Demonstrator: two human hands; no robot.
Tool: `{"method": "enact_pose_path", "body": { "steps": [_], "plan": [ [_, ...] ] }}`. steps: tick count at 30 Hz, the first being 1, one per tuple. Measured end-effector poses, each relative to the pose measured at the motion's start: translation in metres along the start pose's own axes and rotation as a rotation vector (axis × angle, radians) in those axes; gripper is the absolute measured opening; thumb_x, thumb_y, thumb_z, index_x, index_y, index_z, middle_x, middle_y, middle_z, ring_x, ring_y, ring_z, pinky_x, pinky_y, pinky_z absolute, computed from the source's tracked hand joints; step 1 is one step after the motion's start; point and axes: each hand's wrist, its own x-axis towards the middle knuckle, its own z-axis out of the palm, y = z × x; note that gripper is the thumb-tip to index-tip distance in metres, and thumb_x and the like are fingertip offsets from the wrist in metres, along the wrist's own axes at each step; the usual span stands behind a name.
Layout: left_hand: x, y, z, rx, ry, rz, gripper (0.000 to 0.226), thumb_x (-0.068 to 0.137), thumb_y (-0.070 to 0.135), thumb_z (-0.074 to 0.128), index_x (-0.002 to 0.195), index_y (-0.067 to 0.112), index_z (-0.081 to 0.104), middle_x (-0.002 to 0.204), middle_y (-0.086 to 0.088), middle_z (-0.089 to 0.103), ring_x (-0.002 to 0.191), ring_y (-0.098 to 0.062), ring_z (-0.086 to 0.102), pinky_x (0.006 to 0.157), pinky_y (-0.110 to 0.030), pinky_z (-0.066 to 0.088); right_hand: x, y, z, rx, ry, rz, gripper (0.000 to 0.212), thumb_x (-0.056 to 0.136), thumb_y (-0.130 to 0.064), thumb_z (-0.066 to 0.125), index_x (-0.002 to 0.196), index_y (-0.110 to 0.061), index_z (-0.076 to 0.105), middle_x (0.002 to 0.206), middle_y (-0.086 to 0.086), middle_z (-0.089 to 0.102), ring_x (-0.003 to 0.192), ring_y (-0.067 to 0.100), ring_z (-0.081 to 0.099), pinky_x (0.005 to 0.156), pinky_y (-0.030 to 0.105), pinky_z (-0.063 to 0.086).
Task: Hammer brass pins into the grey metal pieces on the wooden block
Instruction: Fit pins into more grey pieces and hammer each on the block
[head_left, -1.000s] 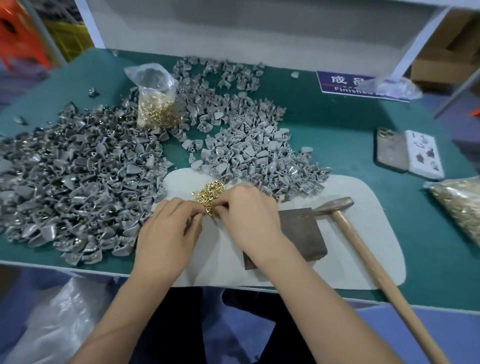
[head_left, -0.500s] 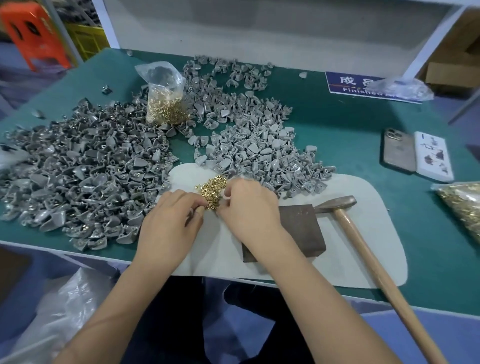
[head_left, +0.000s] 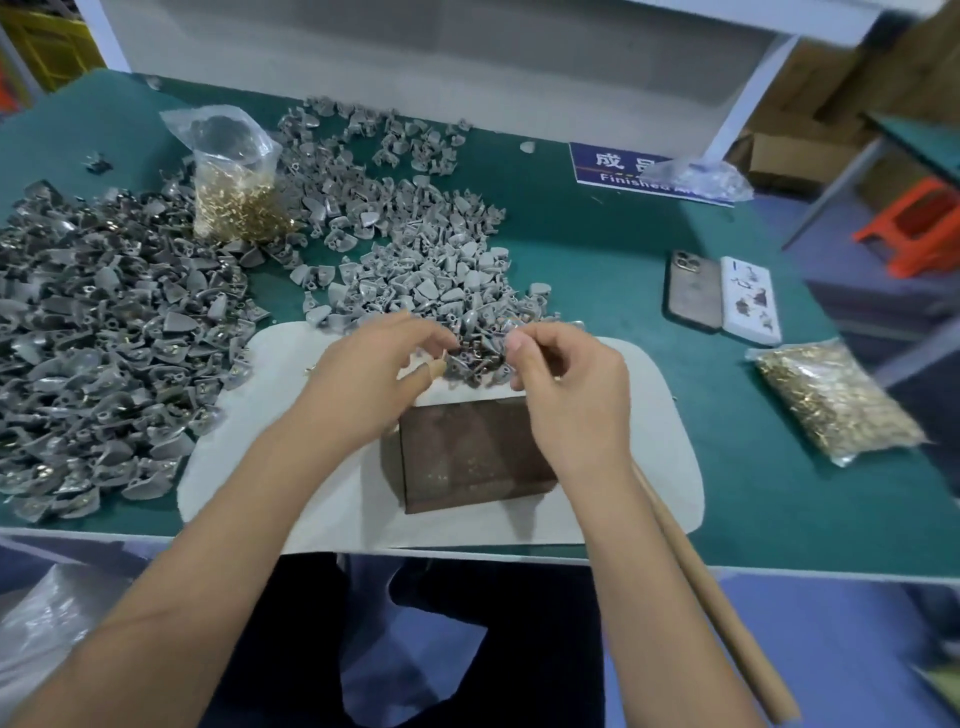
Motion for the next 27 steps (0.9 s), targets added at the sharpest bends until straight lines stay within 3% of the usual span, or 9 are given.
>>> {"method": "enact_pose_path", "body": {
  "steps": [2, 5, 10, 14, 18, 21, 25, 27],
  "plan": [
    [0.016, 0.000, -0.003, 0.096, -0.080, 0.040, 0.024, 0.094, 0.034, 0.067, 0.117, 0.038, 0.067, 0.104, 0.018, 0.059, 0.092, -0.002, 0.052, 0.081, -0.034, 0.051, -0.004, 0.004, -0.007, 0.055, 0.007, 0.061, 0.009, 0.095, -0.021, 0.069, 0.093, -0.024, 0.077, 0.076, -0.014, 0.071, 0.073, 0.007, 0.068, 0.067, 0.032, 0.059],
    [0.033, 0.003, -0.001, 0.233, -0.194, 0.074, 0.033, 0.089, 0.044, 0.070, 0.122, 0.041, 0.066, 0.109, 0.013, 0.056, 0.107, -0.010, 0.054, 0.083, -0.033, 0.048, -0.011, 0.007, -0.012, 0.116, 0.011, 0.087, 0.014, 0.094, -0.013, 0.070, 0.091, -0.026, 0.076, 0.076, -0.013, 0.071, 0.063, 0.008, 0.064, 0.046, 0.024, 0.054],
    [0.041, 0.009, 0.004, 0.265, -0.220, 0.122, 0.027, 0.089, 0.042, 0.072, 0.115, 0.036, 0.073, 0.103, 0.012, 0.053, 0.104, -0.010, 0.051, 0.081, -0.034, 0.046, -0.020, 0.010, -0.016, 0.158, 0.004, 0.128, 0.014, 0.094, -0.010, 0.069, 0.094, -0.021, 0.077, 0.077, -0.011, 0.071, 0.061, 0.010, 0.063, 0.042, 0.019, 0.050],
    [0.027, 0.017, -0.003, -0.119, -0.072, 0.056, 0.013, 0.092, 0.030, 0.070, 0.106, 0.032, 0.070, 0.098, 0.013, 0.062, 0.086, -0.002, 0.057, 0.079, -0.030, 0.050, -0.026, 0.010, -0.022, 0.227, 0.019, 0.147, 0.017, 0.094, -0.008, 0.069, 0.095, -0.024, 0.076, 0.079, -0.003, 0.071, 0.069, 0.015, 0.066, 0.045, 0.022, 0.053],
    [-0.007, 0.033, -0.012, -0.449, -0.017, -0.045, 0.024, 0.096, 0.025, 0.067, 0.117, 0.034, 0.069, 0.094, 0.012, 0.070, 0.088, -0.003, 0.069, 0.076, -0.021, 0.056, -0.032, 0.009, -0.026, 0.319, -0.009, 0.173, 0.023, 0.093, -0.006, 0.071, 0.094, -0.028, 0.077, 0.075, -0.004, 0.071, 0.068, 0.014, 0.067, 0.048, 0.026, 0.055],
    [-0.030, 0.044, -0.015, -0.579, 0.002, -0.068, 0.018, 0.093, 0.023, 0.072, 0.106, 0.035, 0.076, 0.095, 0.012, 0.075, 0.089, -0.006, 0.071, 0.077, -0.017, 0.055, -0.037, 0.007, -0.024, 0.339, -0.005, 0.179, 0.018, 0.093, -0.012, 0.074, 0.089, -0.029, 0.078, 0.070, -0.001, 0.070, 0.062, 0.010, 0.063, 0.046, 0.026, 0.054],
    [-0.045, 0.053, -0.008, -0.745, 0.009, -0.153, 0.008, 0.085, 0.033, 0.078, 0.091, 0.033, 0.072, 0.083, 0.004, 0.077, 0.065, -0.014, 0.072, 0.061, -0.011, 0.048, -0.045, 0.009, -0.019, 0.279, 0.010, 0.162, 0.008, 0.093, -0.024, 0.075, 0.085, -0.025, 0.077, 0.063, -0.004, 0.065, 0.051, 0.005, 0.056, 0.043, 0.020, 0.045],
    [-0.048, 0.054, -0.002, -0.759, 0.003, -0.176, 0.009, 0.087, 0.033, 0.077, 0.087, 0.031, 0.068, 0.081, 0.004, 0.077, 0.061, -0.015, 0.070, 0.060, -0.013, 0.047, -0.048, 0.011, -0.018, 0.250, 0.014, 0.138, 0.011, 0.092, -0.032, 0.074, 0.085, -0.024, 0.076, 0.061, -0.010, 0.062, 0.053, 0.006, 0.052, 0.053, 0.024, 0.045]
  ]
}}
